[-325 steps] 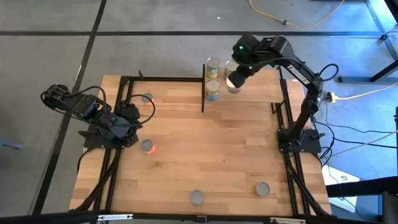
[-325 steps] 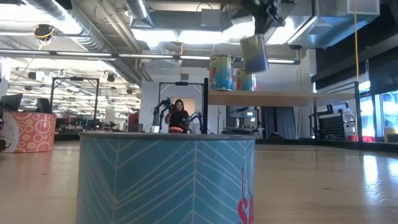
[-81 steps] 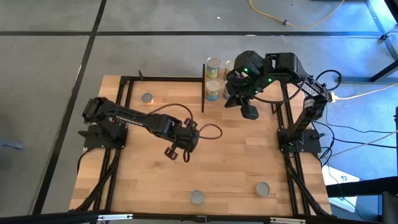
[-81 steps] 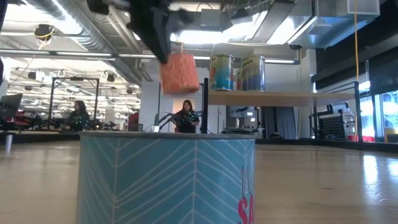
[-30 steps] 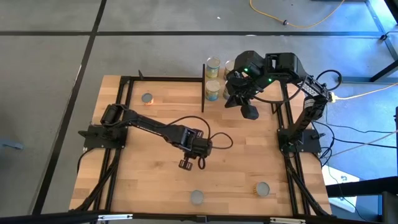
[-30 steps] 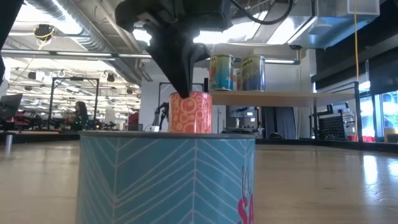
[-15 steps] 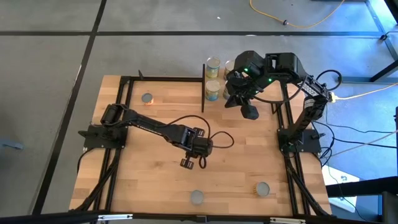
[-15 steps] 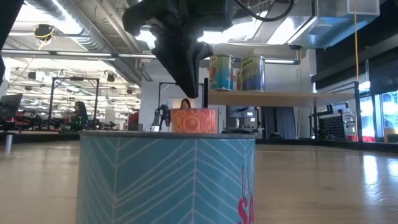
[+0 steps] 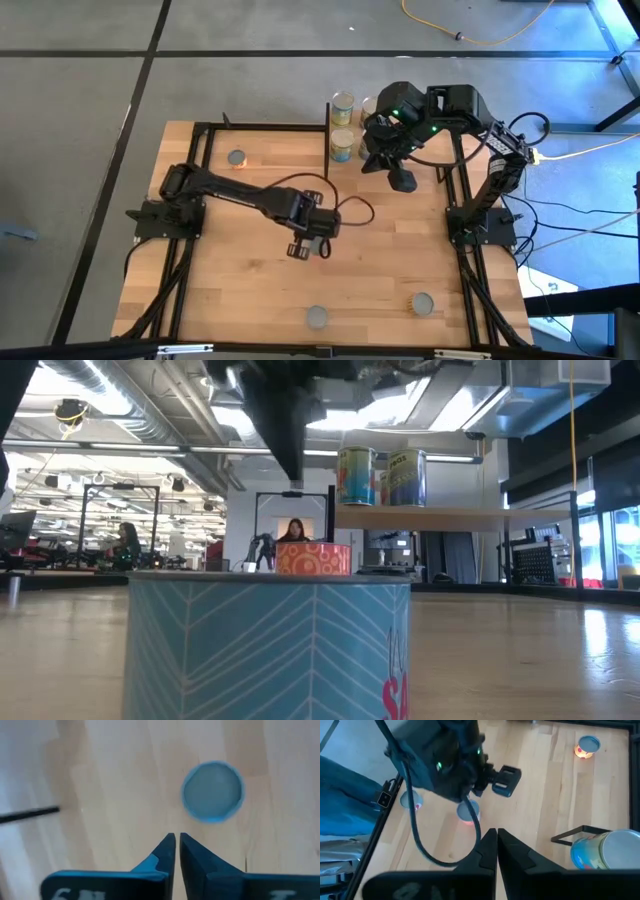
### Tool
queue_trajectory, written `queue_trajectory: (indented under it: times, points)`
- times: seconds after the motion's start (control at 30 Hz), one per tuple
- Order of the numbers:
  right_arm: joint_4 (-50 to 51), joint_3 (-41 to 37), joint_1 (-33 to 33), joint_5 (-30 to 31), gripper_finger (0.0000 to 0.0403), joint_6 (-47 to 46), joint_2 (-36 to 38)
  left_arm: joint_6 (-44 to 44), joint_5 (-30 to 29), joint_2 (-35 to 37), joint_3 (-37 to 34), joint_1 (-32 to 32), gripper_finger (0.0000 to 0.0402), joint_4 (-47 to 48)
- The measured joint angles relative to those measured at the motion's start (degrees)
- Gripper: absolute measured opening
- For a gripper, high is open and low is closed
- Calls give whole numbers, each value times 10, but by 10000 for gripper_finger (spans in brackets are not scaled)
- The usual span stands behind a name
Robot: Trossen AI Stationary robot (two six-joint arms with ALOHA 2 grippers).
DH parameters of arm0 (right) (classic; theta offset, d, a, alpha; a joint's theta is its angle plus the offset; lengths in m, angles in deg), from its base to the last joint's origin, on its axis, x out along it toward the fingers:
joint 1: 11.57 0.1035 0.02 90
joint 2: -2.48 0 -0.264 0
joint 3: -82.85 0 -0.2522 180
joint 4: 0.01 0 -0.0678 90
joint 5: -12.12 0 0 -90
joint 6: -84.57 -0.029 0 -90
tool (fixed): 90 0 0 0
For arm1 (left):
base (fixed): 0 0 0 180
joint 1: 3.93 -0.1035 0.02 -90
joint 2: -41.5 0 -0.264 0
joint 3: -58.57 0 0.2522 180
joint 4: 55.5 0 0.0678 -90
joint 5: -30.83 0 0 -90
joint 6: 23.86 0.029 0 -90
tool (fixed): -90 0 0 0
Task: Pick and place cans onto a shelf
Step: Put the canned saucy meatballs on the shelf
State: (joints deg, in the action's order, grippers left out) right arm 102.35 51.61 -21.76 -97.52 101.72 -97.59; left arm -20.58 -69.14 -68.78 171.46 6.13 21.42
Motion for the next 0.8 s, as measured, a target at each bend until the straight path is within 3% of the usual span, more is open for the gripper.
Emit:
queue_trajectory:
  times: [0.2, 0.43, 0.57, 0.8]
  points:
    - [1, 0, 23, 0, 12, 37, 0, -32, -4, 27, 69, 3, 2, 68]
    - [14, -3, 71, 0, 7, 79, 0, -81, 2, 115, 79, 2, 1, 122]
    - [3, -3, 106, 5, 10, 86, -1, -106, -27, 169, 78, 12, 1, 151]
    - [-73, -3, 158, 98, 5, -22, -34, -137, -65, 271, 78, 45, 0, 173]
